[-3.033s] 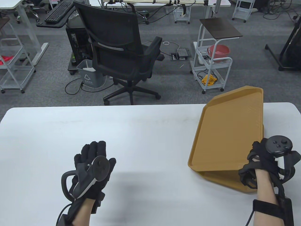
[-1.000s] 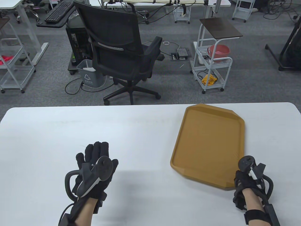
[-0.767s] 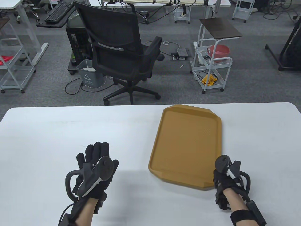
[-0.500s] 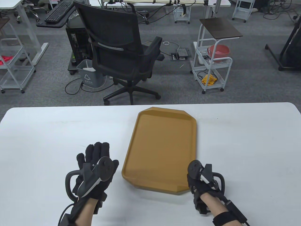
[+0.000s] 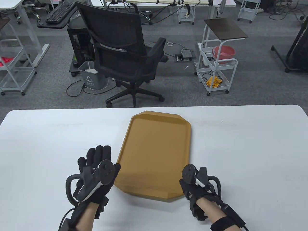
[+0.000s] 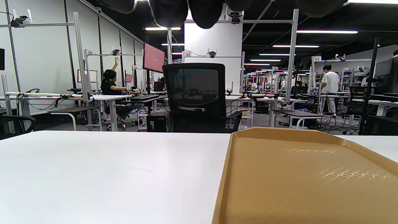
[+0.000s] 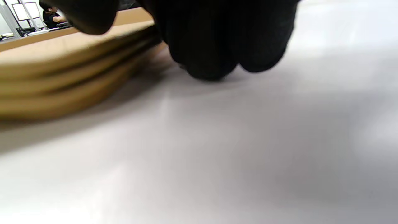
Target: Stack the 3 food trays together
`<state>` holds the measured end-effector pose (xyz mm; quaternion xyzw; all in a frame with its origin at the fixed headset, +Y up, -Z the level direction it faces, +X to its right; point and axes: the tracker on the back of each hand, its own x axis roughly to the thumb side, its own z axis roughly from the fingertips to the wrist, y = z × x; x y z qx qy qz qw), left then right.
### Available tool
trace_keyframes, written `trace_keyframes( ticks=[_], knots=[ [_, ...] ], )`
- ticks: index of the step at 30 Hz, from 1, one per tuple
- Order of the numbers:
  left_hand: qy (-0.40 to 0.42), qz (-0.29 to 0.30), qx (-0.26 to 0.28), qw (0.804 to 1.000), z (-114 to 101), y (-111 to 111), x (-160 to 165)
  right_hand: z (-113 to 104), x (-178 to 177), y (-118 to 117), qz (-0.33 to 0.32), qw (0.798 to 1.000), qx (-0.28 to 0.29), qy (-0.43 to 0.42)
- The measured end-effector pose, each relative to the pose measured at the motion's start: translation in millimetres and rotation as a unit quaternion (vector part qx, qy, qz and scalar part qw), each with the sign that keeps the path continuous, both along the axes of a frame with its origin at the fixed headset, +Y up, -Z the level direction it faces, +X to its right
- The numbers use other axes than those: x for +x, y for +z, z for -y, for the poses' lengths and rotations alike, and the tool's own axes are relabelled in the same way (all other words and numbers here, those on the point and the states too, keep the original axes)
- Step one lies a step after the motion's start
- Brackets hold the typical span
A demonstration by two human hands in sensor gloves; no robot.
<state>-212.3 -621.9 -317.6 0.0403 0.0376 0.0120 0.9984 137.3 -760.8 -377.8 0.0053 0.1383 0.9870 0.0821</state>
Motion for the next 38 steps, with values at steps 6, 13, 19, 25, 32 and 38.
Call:
trace_keyframes(
  ticks=[6, 13, 19, 25, 32, 38],
  knots=[
    [0.006, 0.001, 0.002, 1.0, 0.2, 0.0, -0.8, -50.6, 8.9, 2.6, -0.009, 0.996, 0.085, -0.04],
    [0.009, 0.004, 0.012, 1.0, -0.3, 0.5, -0.6, -105.9, 13.6, 23.5, -0.028, 0.98, 0.184, -0.072],
    [0.007, 0.003, 0.025, 1.0, -4.3, 3.4, -0.5, -122.2, 19.3, 42.7, -0.042, 0.968, 0.233, -0.078],
    [0.024, 0.004, 0.042, 0.999, -7.3, 6.1, -1.5, -128.6, 24.8, 52.2, -0.049, 0.965, 0.248, -0.065],
    [0.022, 0.007, 0.043, 0.999, -5.1, 4.3, -0.9, -129.0, 26.6, 51.7, -0.049, 0.966, 0.239, -0.08],
    [0.019, 0.007, 0.037, 0.999, -2.0, 2.3, -1.1, -129.8, 26.9, 52.9, -0.047, 0.967, 0.238, -0.078]
  ],
)
